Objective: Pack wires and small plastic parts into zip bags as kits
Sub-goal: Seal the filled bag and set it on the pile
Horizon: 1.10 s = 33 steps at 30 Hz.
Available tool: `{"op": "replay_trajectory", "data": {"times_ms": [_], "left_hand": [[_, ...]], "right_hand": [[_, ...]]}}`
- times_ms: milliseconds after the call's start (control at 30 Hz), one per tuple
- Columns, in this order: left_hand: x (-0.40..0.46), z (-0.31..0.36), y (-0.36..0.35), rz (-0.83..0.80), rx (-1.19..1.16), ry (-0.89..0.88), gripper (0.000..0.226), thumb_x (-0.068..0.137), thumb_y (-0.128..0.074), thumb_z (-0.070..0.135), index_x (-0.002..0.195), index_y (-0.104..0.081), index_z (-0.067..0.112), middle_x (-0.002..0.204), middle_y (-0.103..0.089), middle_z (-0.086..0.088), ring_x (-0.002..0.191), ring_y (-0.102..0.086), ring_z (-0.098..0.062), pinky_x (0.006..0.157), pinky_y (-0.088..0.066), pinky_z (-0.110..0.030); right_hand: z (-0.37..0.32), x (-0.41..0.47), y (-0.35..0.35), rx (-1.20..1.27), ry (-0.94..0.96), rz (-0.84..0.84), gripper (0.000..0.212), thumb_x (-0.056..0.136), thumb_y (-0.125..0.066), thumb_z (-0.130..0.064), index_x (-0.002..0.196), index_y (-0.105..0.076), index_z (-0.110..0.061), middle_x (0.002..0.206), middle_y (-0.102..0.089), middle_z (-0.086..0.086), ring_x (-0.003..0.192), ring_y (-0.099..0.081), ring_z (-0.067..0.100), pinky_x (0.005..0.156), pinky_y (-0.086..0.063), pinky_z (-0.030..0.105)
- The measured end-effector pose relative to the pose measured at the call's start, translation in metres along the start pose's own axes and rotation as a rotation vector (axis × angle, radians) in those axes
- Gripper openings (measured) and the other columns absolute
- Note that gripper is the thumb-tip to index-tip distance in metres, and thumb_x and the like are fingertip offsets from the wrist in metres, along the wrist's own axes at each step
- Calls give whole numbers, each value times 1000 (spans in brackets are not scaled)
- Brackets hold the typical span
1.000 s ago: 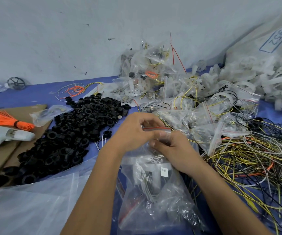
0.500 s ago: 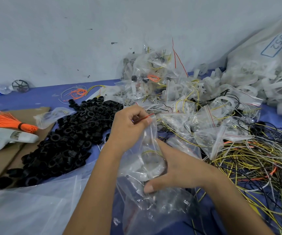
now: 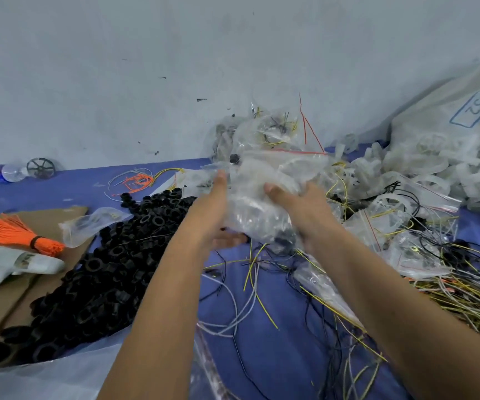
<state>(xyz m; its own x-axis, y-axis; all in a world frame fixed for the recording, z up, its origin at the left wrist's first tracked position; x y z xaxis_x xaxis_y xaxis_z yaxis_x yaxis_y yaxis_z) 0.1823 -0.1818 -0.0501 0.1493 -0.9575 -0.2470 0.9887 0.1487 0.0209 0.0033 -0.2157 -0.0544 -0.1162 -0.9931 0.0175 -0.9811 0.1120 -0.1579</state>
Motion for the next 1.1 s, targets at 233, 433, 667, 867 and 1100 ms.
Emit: {"op": "replay_trajectory", "data": {"times_ms": [233, 433, 667, 867, 1100], "left_hand": [[65, 99, -38, 159, -523, -284, 55, 101, -59, 42, 142, -41, 10, 124, -59, -22, 94, -59, -27, 79, -53, -39], [66, 29, -53, 98, -370, -233, 28, 103, -55, 42, 117, -50, 19, 112, -61, -10, 94, -63, -24, 85, -55, -41], [31, -45, -29, 196, -211, -231, 18, 103, -56, 32, 93, -56, 17, 93, -64, -5, 88, -64, -25, 86, -54, -50], [-5, -57, 26, 335, 63, -348, 15, 103, -56, 20, 95, -64, 11, 88, -72, -5, 79, -67, -26, 81, -58, -46], [-30, -68, 102, 510, 50, -334, 28, 108, -48, 25, 93, -65, 7, 76, -71, -4, 45, -55, -7, 51, -43, -24]], "right_hand": [[-96, 115, -38, 166, 1, -107, 43, 87, -79, -29, 117, -60, -5, 92, -46, 5, 69, -45, 12, 53, -43, 16], [-33, 76, -38, -44, -49, -234, 26, 95, -64, 3, 118, -54, 9, 102, -62, 31, 86, -68, 36, 88, -60, 44], [33, -20, -29, -82, -50, -77, 18, 92, -58, 8, 84, -65, -6, 74, -69, 17, 58, -69, 27, 56, -62, 41], [65, -94, -70, -580, 147, -221, 25, 85, -59, -7, 65, -64, -20, 69, -73, 7, 71, -71, 27, 65, -56, 41], [73, -147, -114, -1270, 326, -401, 44, 91, -58, -59, 74, -42, -21, 100, -65, 11, 91, -63, 35, 62, -32, 34]]}}
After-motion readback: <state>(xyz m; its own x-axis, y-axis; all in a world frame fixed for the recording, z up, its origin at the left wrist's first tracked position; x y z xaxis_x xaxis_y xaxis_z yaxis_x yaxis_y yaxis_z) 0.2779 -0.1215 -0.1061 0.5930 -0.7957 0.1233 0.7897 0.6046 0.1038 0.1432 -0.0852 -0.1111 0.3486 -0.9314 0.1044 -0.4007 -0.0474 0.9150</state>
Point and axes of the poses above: each hand's wrist, its own x-axis towards the middle knuckle, its own y-axis out of the back of the hand, z = x × y, the point moved 8 cm from there along x, towards the middle knuckle
